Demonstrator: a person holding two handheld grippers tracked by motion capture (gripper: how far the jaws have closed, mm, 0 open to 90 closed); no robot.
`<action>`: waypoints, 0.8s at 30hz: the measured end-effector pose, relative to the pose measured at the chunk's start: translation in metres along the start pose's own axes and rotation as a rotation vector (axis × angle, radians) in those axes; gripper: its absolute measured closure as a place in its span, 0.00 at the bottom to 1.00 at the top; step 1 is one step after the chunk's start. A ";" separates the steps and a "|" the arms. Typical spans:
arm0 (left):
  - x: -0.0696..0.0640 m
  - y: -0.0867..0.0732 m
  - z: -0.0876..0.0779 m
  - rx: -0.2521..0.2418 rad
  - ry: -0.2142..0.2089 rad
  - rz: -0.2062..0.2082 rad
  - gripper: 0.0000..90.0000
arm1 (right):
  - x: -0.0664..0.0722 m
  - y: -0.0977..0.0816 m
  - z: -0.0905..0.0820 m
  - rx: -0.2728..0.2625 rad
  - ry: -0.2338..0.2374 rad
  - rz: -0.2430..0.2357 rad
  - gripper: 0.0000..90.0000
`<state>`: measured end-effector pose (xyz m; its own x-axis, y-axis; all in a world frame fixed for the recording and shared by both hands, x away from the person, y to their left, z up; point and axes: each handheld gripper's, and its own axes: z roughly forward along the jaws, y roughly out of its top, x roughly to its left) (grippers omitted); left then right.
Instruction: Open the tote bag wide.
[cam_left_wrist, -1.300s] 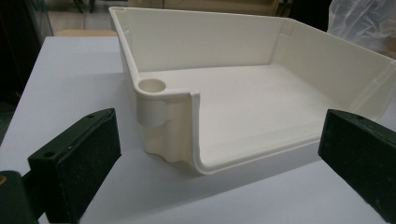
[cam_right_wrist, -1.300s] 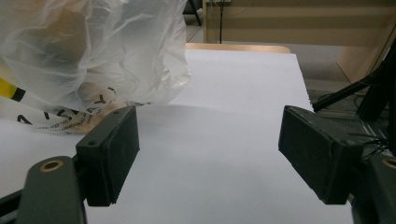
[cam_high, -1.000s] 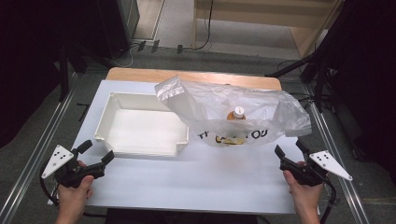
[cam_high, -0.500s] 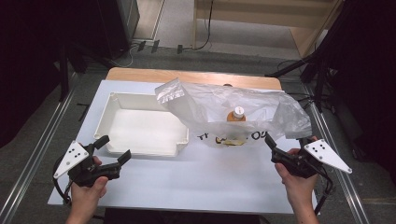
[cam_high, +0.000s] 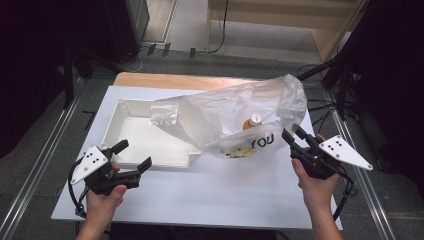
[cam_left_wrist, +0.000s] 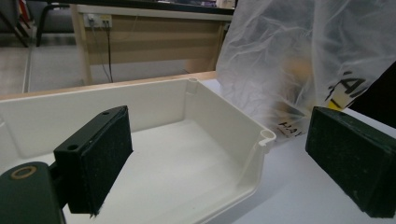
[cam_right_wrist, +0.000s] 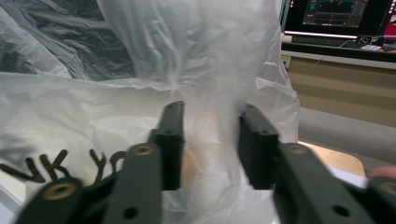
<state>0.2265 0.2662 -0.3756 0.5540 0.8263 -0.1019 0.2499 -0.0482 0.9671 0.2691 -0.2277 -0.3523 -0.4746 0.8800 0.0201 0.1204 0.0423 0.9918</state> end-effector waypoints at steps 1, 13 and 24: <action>-0.002 0.001 0.001 0.001 -0.004 0.007 0.08 | 0.001 0.001 0.001 0.003 0.003 0.002 0.85; -0.029 0.016 0.013 -0.026 -0.111 0.045 0.08 | 0.008 0.002 0.010 0.014 -0.010 -0.005 1.00; -0.047 0.024 0.023 -0.060 -0.177 0.050 0.16 | 0.006 0.002 0.012 0.012 -0.023 0.001 1.00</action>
<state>0.2251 0.2129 -0.3527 0.6970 0.7117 -0.0880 0.1735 -0.0483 0.9837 0.2768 -0.2169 -0.3517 -0.4545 0.8906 0.0183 0.1316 0.0468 0.9902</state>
